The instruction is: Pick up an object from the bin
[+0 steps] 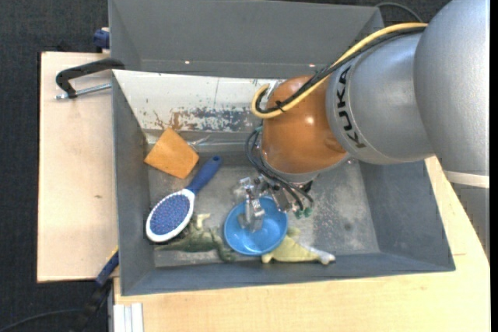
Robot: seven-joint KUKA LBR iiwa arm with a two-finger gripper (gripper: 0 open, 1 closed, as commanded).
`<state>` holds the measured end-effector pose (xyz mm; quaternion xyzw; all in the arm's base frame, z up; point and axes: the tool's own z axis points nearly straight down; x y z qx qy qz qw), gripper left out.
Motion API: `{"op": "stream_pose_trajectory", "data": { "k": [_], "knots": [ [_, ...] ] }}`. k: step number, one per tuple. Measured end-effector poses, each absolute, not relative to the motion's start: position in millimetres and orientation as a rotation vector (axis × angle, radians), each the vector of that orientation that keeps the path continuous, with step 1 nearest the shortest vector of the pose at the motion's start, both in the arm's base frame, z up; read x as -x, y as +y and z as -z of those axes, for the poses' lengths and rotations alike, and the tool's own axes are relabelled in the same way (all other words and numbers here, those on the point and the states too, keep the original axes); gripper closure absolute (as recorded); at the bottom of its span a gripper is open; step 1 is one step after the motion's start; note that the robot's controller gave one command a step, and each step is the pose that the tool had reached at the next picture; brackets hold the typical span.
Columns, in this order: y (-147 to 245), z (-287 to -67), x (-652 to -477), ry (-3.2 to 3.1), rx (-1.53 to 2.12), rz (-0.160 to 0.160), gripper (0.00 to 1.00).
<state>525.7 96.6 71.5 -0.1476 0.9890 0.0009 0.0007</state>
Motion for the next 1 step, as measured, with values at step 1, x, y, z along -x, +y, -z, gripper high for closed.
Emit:
{"op": "stream_pose_trajectory", "data": {
  "k": [1],
  "knots": [
    [116.5,-216.2,-548.7,3.086,0.499,-0.003,1.0]
  ]
}}
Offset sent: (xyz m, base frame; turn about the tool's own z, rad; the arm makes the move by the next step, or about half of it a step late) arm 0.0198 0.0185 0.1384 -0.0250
